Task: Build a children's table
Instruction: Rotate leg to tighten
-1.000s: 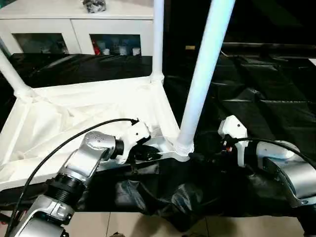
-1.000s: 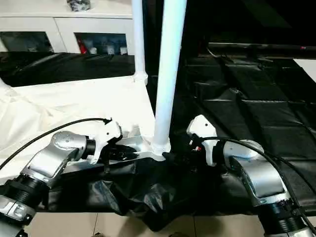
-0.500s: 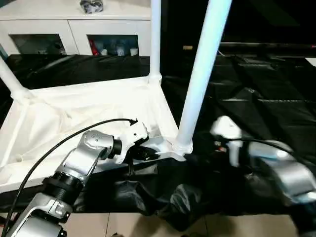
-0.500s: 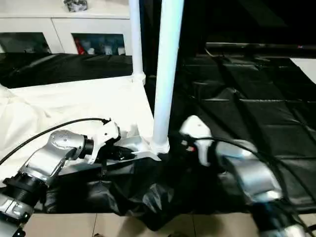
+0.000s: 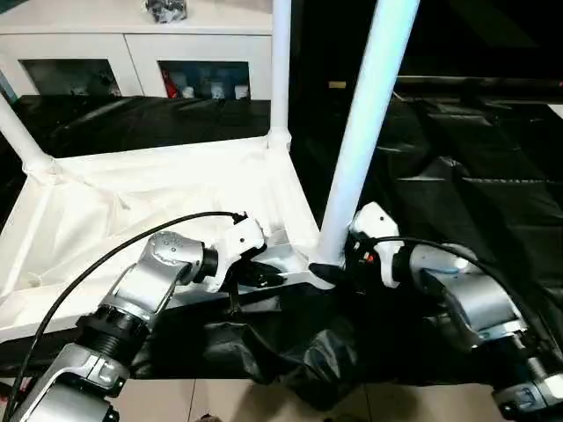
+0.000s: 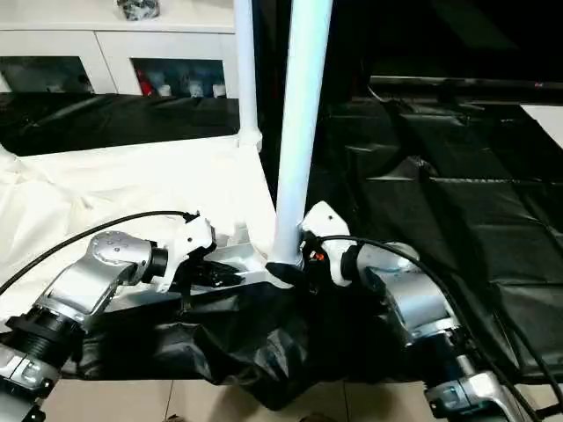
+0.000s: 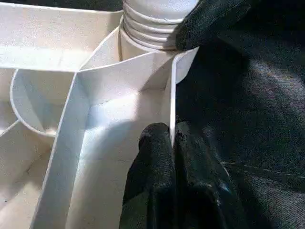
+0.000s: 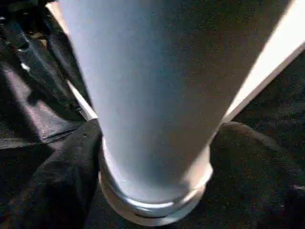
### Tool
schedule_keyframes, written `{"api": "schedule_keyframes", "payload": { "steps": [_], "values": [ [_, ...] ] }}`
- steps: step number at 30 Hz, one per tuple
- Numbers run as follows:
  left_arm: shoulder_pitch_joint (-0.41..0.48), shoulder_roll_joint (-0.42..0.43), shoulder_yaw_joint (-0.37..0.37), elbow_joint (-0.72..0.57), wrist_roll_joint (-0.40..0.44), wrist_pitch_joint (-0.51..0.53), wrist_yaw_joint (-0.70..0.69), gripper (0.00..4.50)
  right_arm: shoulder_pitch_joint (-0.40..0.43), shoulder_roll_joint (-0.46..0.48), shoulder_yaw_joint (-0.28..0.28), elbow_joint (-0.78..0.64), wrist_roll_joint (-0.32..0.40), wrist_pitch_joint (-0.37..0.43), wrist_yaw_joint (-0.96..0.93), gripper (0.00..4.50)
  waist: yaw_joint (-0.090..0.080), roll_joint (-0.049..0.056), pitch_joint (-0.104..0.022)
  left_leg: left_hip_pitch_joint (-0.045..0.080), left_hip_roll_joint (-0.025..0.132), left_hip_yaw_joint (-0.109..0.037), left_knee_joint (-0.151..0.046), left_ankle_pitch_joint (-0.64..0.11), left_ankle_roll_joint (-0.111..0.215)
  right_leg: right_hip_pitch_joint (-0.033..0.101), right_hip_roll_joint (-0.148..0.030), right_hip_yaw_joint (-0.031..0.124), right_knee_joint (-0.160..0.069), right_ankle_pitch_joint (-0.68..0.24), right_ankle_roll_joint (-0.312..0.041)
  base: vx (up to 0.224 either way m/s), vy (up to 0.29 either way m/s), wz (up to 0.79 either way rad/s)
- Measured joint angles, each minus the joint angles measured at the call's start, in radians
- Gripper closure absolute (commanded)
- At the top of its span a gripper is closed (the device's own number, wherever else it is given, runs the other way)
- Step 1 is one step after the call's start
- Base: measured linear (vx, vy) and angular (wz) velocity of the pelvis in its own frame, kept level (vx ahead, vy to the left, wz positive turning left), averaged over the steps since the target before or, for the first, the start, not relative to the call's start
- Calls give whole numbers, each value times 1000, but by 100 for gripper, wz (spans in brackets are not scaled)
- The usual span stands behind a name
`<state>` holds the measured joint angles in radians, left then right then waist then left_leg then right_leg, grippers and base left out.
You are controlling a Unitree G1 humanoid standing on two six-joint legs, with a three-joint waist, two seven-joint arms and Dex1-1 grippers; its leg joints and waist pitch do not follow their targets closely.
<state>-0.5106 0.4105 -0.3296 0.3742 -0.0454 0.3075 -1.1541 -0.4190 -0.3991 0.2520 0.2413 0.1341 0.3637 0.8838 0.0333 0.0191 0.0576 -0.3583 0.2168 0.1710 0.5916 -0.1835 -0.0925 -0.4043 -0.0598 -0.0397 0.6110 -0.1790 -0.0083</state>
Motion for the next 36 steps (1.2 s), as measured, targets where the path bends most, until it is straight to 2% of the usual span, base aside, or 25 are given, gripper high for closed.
{"api": "schedule_keyframes", "payload": {
  "steps": [11,16,19,22,25,30,32,36],
  "values": [
    [-1,3,6,2,1,14,2,450,-14,15,15,47,-10,-51,18,162,-6,0,0,2,0,0,1,0,0,0,0,0,1,1,-1,0,0,0],
    [-1,-2,6,5,4,21,23,450,-16,32,7,69,-12,-63,3,175,-7,-2,-1,3,0,0,1,0,0,1,0,0,1,1,-1,0,0,0],
    [-12,-36,15,28,15,22,82,450,-19,76,-22,98,-19,-63,-68,175,-6,-4,-2,4,-2,0,1,0,0,2,0,1,1,1,-1,0,0,0],
    [-51,-128,40,92,41,45,218,450,-37,176,-92,164,-32,-53,-258,176,-5,-4,-3,5,-5,0,1,0,0,2,-1,2,1,2,-2,0,0,0],
    [-79,-188,47,127,47,79,311,450,-73,235,-130,224,-45,-42,-395,176,-7,-2,-4,6,-7,-1,2,0,0,3,-2,4,1,2,-1,0,0,0],
    [-102,-231,57,184,70,56,386,450,-139,293,-140,342,-87,-95,-516,176,-13,6,-10,6,-8,-2,1,0,0,3,-2,3,0,2,-1,0,0,0],
    [-102,-231,55,192,80,42,377,450,-142,301,-151,357,-88,-106,-515,120,-15,7,-11,5,-8,-2,1,0,0,4,-2,3,0,2,-1,0,0,0],
    [-102,-216,48,190,82,27,348,450,-140,297,-159,351,-80,-103,-469,98,-17,7,-11,4,-7,-3,0,0,0,3,-2,2,0,2,-1,0,0,0]
  ]
}}
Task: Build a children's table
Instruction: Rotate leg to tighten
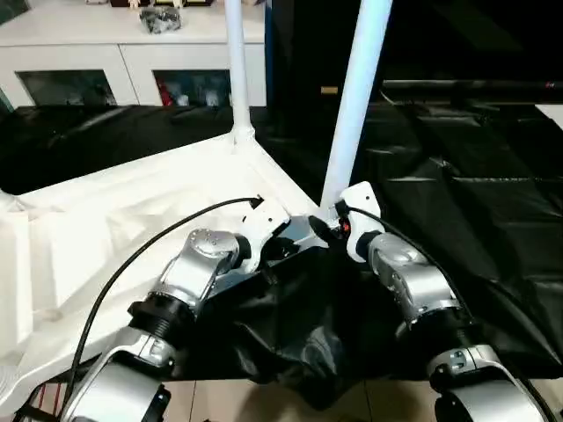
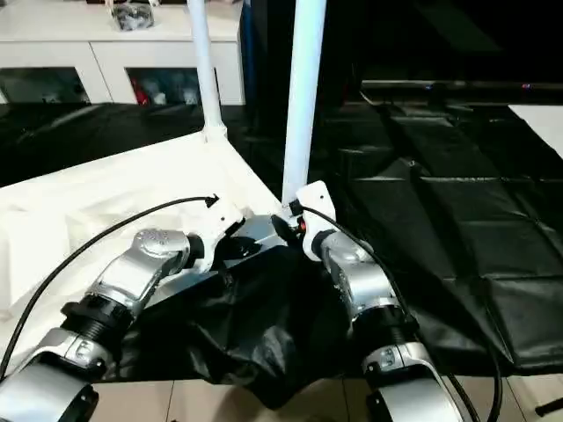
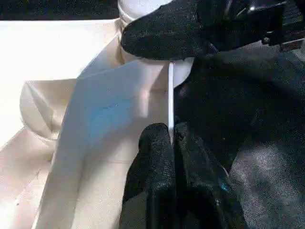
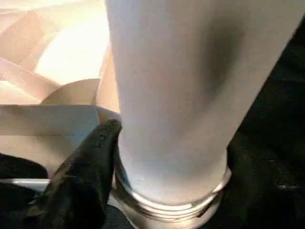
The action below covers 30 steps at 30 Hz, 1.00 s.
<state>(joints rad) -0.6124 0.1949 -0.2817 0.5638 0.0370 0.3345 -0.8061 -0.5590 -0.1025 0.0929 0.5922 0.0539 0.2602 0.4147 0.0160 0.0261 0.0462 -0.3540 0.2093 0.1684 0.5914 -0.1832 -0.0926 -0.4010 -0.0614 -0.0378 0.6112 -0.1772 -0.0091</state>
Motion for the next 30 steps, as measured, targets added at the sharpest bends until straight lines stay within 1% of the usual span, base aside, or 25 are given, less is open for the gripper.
{"api": "schedule_keyframes", "payload": {
  "steps": [2,4,6,8,11,12,15,17,18,19,21,24,27,30],
  "values": [
    [21,40,-11,-32,-10,-21,-70,450,21,-53,36,-36,14,-2,110,74,-2,0,0,-3,0,0,-1,0,0,-1,0,0,-1,0,0,0,0,0],
    [29,57,-19,-46,-19,-35,-113,450,32,-91,62,-46,14,-14,187,74,0,1,0,-4,0,-1,-2,0,0,-2,0,-1,-1,-1,2,0,0,0],
    [43,83,-21,-62,-40,-52,-173,450,53,-154,104,-88,13,-54,289,74,7,2,0,-4,0,-1,-2,0,0,-3,0,-1,-1,-1,2,0,0,0],
    [57,111,-22,-79,-53,-59,-239,450,71,-200,117,-128,19,-67,399,74,13,2,0,-5,1,-1,-2,0,0,-4,0,-2,-1,-1,2,0,0,0],
    [73,152,-31,-94,-74,-74,-320,450,90,-260,137,-184,41,-66,531,74,19,2,0,-4,1,-1,-2,0,0,-3,0,-1,-1,-1,1,0,0,0],
    [82,174,-34,-107,-81,-77,-354,450,96,-285,149,-212,60,-60,587,74,21,2,1,-4,1,-1,-2,0,0,-3,0,-2,-1,-1,1,0,0,0],
    [91,201,-44,-122,-84,-80,-411,450,96,-335,174,-278,94,-30,694,74,25,1,1,-4,1,0,-1,0,0,-2,0,-1,-1,-1,1,0,0,0],
    [93,212,-50,-130,-86,-81,-437,450,97,-356,188,-300,102,-24,734,74,26,0,1,-4,1,0,-1,0,0,-2,0,0,-1,-1,2,0,0,0],
    [95,218,-51,-134,-86,-81,-450,450,97,-362,192,-306,102,-23,752,98,26,0,1,-4,1,0,-1,0,0,-2,0,0,-1,-1,2,0,0,0],
    [97,220,-51,-136,-86,-81,-455,450,97,-362,192,-306,102,-23,759,98,26,0,1,-4,1,0,-1,0,0,-2,0,-1,-1,-1,2,0,0,0],
    [98,223,-52,-138,-87,-80,-464,450,97,-361,192,-306,100,-22,761,112,26,0,1,-5,1,0,-1,0,0,-2,0,-1,-1,-1,2,0,0,0],
    [100,226,-53,-141,-87,-80,-470,450,96,-366,205,-312,89,-24,763,145,26,0,1,-5,1,0,-1,0,0,-2,0,-1,-1,-2,2,0,0,0],
    [101,226,-54,-141,-87,-80,-474,450,96,-372,209,-315,74,-30,760,156,26,0,1,-5,1,0,-1,0,0,-2,0,-1,-1,-2,3,0,0,0],
    [101,221,-53,-141,-85,-81,-474,450,96,-371,210,-315,70,-31,757,187,25,0,1,-5,1,0,-1,0,0,-2,0,0,-1,-2,3,0,0,0]
  ]
}}
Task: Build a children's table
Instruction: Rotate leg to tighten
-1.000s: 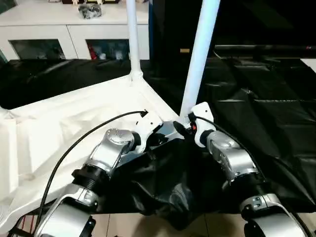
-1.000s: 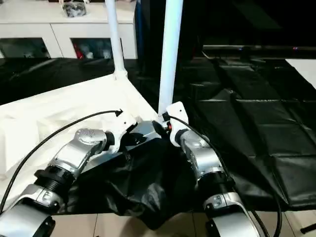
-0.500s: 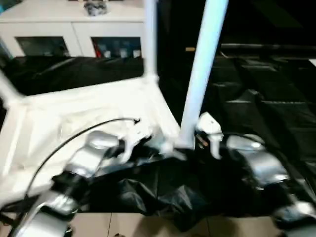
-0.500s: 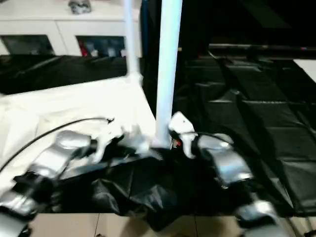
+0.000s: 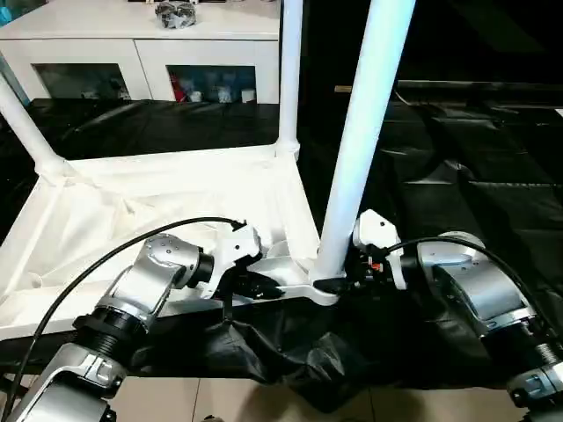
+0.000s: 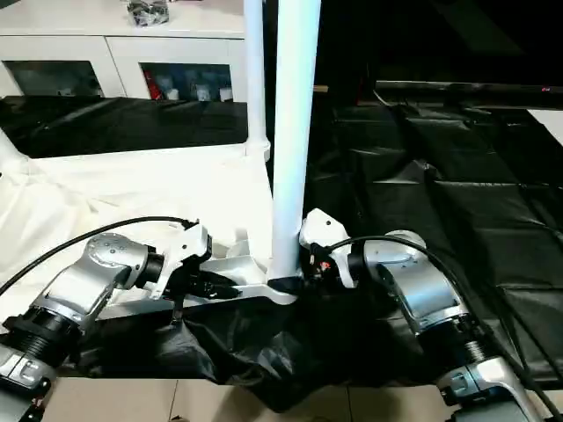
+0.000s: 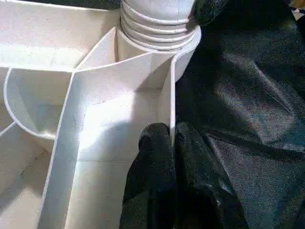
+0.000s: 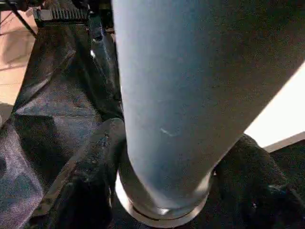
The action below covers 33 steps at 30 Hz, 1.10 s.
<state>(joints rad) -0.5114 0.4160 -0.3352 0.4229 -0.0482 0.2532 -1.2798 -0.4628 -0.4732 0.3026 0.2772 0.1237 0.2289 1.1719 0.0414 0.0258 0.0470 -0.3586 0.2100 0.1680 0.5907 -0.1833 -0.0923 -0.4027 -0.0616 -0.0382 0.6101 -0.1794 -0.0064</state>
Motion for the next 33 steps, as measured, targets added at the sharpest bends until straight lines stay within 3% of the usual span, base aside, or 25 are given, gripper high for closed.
{"api": "schedule_keyframes", "payload": {
  "steps": [5,11,15,18,23,24,25,28,33],
  "values": [
    [3,-6,0,1,4,-1,21,450,1,6,-5,-3,1,0,-13,212,-1,-1,0,1,0,0,0,0,0,1,0,0,0,-3,5,0,0,0],
    [2,-53,16,21,22,11,99,450,33,55,-65,-9,15,48,-97,237,-3,-3,-2,6,-1,0,0,0,0,6,-3,1,0,-4,6,0,0,0],
    [-33,-129,38,71,44,54,222,450,34,129,-138,41,9,77,-265,248,-14,-3,-1,7,-4,0,0,0,0,5,-13,-4,-4,-4,7,0,0,0],
    [-77,-211,60,131,55,104,359,450,8,212,-197,101,-18,95,-450,250,-29,0,-3,5,-5,-2,0,0,0,6,-15,-11,-20,-4,7,0,0,0],
    [-93,-257,85,164,71,123,460,450,-42,298,-221,174,-58,100,-618,250,-54,4,-6,4,-5,-2,0,0,1,9,-19,-16,-35,-4,7,0,0,0],
    [-95,-261,88,169,74,122,467,450,-49,305,-221,186,-60,99,-635,194,-61,4,-6,4,-7,-2,0,-1,1,10,-28,-28,-39,-4,7,0,0,0],
    [-95,-261,88,169,75,122,467,450,-51,306,-221,188,-60,99,-635,180,-62,4,-6,4,-7,-2,-1,-1,3,11,-30,-31,-42,-4,7,0,0,0],
    [-94,-249,81,169,83,103,440,450,-52,311,-221,185,-51,107,-622,171,-66,4,-6,4,-7,-3,-3,-3,5,14,-30,-34,-52,-4,7,0,0,0],
    [-74,-191,58,129,80,67,356,450,-49,270,-205,171,-39,107,-480,121,-67,2,-5,4,-6,-2,-4,-3,6,13,-30,-33,-50,-4,6,0,0,0]
  ]
}}
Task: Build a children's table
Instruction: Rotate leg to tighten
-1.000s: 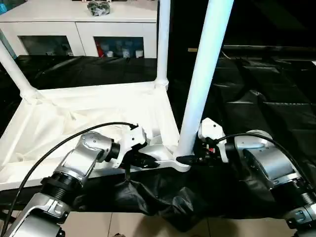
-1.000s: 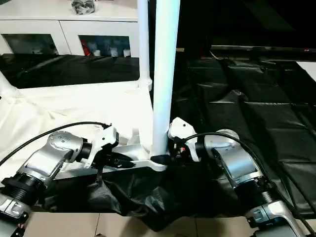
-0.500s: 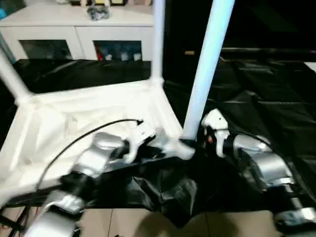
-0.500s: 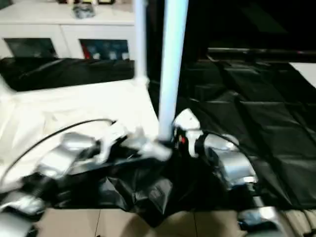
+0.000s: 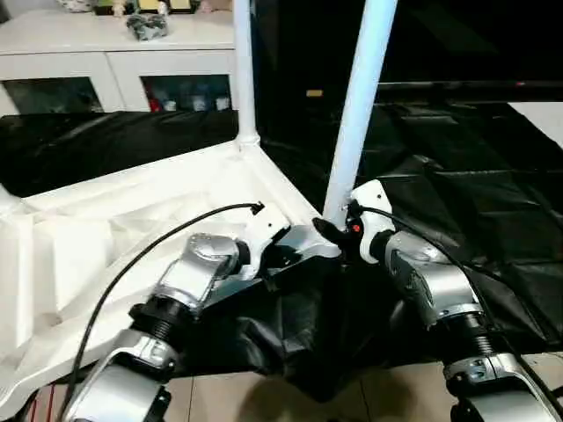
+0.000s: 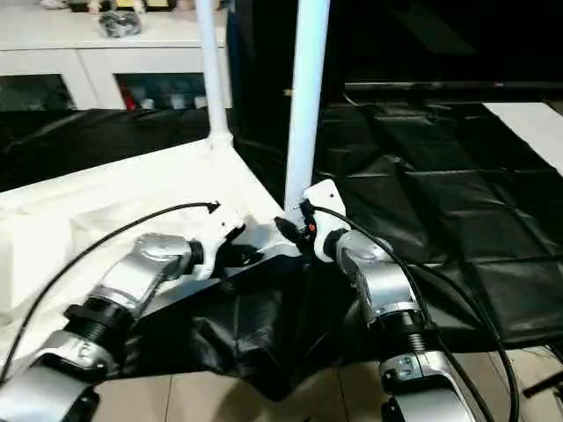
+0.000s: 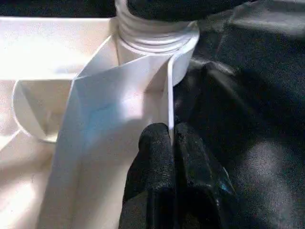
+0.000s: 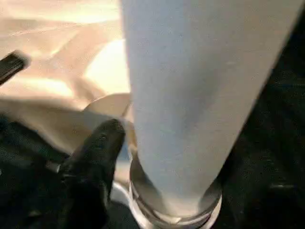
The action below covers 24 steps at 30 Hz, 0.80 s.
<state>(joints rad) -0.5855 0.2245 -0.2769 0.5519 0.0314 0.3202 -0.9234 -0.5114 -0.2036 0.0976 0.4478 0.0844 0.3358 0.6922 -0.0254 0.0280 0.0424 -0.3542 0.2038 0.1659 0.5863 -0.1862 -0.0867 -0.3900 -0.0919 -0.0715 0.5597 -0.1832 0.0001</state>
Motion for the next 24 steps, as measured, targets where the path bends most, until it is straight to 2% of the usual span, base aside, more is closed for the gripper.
{"api": "schedule_keyframes", "payload": {
  "steps": [2,4,6,7,10,13,17,19,24],
  "values": [
    [11,25,-10,-25,-10,-6,-50,450,0,-31,24,2,0,-12,63,91,5,0,0,0,0,2,-1,0,1,-1,0,1,3,7,-6,28,-9,2],
    [26,51,-15,-51,-22,-21,-103,450,3,-61,55,16,-3,-25,121,87,11,0,0,-2,0,3,-1,-1,3,-4,0,3,6,21,-7,26,-15,3],
    [27,78,-15,-64,-31,-26,-145,450,4,-88,88,30,-14,-40,163,53,18,0,0,-5,1,5,0,-1,2,-10,0,5,17,25,-11,53,-32,7],
    [32,95,-16,-74,-39,-30,-177,450,5,-106,102,30,-18,-64,194,53,23,0,0,-6,2,6,-1,-1,2,-13,0,5,21,25,-11,0,0,0],
    [42,122,-22,-97,-55,-35,-231,450,4,-140,116,20,-18,-94,267,20,35,1,0,-9,4,7,-6,-1,2,-16,3,2,24,19,-5,70,-34,4],
    [45,156,-31,-117,-67,-31,-280,450,6,-173,142,-4,-20,-115,330,20,44,1,0,-13,5,7,-7,2,8,-22,3,2,29,14,-9,17,-7,1],
    [45,183,-37,-128,-70,-21,-314,450,9,-169,152,-6,-15,-129,362,20,56,1,0,-14,5,8,-3,2,8,-26,3,3,36,13,-11,0,0,0],
    [46,188,-39,-128,-70,-21,-323,450,9,-170,155,-6,-13,-129,375,20,54,1,0,-14,5,8,0,-2,2,-25,2,4,37,14,-10,0,0,0],
    [54,200,-46,-135,-70,-21,-337,450,11,-176,161,-8,-8,-131,408,57,52,1,0,-12,4,8,2,-2,2,-23,2,6,37,15,-11,0,0,0]
  ]
}}
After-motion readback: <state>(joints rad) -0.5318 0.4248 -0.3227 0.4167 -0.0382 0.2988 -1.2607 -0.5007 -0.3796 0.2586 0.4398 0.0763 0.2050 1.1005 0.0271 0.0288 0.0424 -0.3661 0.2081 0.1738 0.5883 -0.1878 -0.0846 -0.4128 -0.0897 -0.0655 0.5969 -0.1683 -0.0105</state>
